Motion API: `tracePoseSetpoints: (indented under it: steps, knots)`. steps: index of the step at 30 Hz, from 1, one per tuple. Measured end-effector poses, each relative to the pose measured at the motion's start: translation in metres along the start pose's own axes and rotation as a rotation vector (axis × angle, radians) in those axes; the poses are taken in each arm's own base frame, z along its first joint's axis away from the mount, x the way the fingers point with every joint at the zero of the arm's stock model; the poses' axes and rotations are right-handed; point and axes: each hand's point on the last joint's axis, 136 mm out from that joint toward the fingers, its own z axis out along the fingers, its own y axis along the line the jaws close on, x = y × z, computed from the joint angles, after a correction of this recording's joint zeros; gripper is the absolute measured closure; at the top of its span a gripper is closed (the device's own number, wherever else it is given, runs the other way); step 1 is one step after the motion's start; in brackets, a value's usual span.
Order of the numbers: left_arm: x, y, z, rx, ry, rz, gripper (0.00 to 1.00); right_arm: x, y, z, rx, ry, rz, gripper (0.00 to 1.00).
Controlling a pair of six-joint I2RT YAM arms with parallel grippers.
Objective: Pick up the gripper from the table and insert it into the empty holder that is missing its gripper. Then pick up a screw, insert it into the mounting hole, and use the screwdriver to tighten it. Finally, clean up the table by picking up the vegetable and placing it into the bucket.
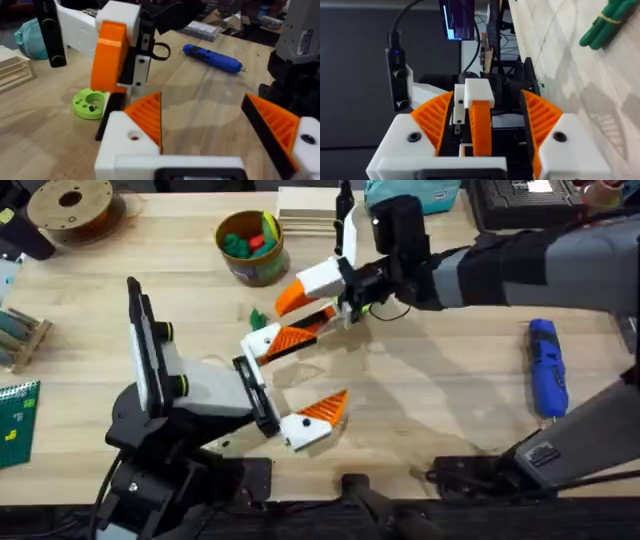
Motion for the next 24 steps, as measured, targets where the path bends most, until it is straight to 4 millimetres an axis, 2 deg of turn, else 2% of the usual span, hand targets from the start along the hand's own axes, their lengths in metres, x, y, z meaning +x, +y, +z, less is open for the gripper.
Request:
tracePoseSetpoints:
  steps: [12,18,24]
  knots:
    - [0.0,-0.002,0.0,0.012,0.001,0.0,0.014,-0.009,0.0,-0.025,-0.014,-0.044,-0.011,0.238]
    - [0.0,-0.002,0.0,0.012,0.001,0.0,0.014,-0.037,-0.018,-0.046,0.089,-0.202,-0.03,0.235]
    - [0.0,-0.002,0.0,0.012,0.001,0.0,0.014,-0.066,-0.035,-0.084,0.197,-0.375,-0.062,0.236]
